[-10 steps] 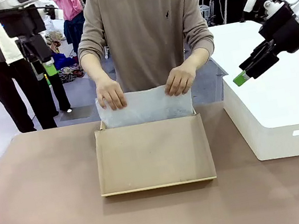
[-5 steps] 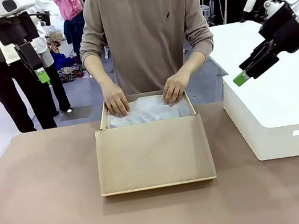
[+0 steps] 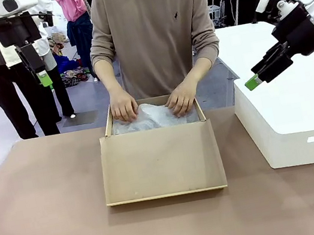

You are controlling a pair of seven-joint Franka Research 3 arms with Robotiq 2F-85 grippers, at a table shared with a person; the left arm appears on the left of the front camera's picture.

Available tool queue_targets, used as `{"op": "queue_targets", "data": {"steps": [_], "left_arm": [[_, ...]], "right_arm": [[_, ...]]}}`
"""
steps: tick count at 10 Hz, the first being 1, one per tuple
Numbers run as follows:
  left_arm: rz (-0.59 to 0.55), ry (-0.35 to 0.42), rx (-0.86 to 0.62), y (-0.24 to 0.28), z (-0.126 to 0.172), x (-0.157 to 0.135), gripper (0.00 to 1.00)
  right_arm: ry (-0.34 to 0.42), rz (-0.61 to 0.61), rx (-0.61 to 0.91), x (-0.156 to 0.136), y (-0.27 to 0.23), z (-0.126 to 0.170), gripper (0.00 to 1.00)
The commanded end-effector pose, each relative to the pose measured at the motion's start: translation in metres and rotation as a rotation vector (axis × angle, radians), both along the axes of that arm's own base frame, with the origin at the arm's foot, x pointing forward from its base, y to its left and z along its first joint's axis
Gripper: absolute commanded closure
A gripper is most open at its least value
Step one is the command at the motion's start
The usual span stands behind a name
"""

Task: Pack the shoes into the box.
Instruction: Close the Shoes Box.

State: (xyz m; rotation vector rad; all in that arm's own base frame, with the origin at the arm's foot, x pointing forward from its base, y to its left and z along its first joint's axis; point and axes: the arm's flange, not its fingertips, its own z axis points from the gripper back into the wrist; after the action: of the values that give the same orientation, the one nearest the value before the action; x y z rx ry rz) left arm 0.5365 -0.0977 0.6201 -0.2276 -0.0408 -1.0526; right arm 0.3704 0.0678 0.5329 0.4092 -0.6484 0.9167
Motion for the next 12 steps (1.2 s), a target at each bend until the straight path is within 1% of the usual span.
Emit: {"op": "queue_targets", "data": {"steps": [1,3,4,5,6,7,9,11,12], "left_arm": [[0.000,0.000,0.000,0.000,0.000,0.000,0.12],[-0.005,-0.013,-0.065,0.004,-0.006,0.001,0.51],[-0.030,-0.022,-0.075,0.008,-0.009,-0.001,0.70],[-0.097,-0.067,-0.090,0.012,-0.016,-0.003,0.90],[-0.106,-0.098,-0.083,0.016,-0.022,-0.004,1.00],[-0.073,-0.134,-0.045,0.017,-0.028,-0.007,1.00],[-0.034,-0.171,-0.001,0.020,-0.037,-0.011,1.00],[-0.018,-0.208,-0.020,0.022,-0.044,-0.014,1.00],[0.016,-0.203,-0.043,0.023,-0.049,-0.014,1.00]], "right_arm": [[-0.011,0.014,0.027,0.004,0.000,0.000,0.00],[-0.011,0.014,0.027,0.004,0.000,0.000,0.00],[-0.011,0.014,0.027,0.004,0.000,0.000,0.00],[-0.011,0.014,0.027,0.004,0.000,0.000,0.00],[-0.011,0.014,0.027,0.004,0.000,0.000,0.00],[-0.011,0.014,0.027,0.004,0.000,0.000,0.00],[-0.011,0.014,0.027,0.004,0.000,0.000,0.00],[-0.011,0.014,0.027,0.004,0.000,0.000,0.00],[-0.011,0.014,0.027,0.004,0.000,0.000,0.00]]}}
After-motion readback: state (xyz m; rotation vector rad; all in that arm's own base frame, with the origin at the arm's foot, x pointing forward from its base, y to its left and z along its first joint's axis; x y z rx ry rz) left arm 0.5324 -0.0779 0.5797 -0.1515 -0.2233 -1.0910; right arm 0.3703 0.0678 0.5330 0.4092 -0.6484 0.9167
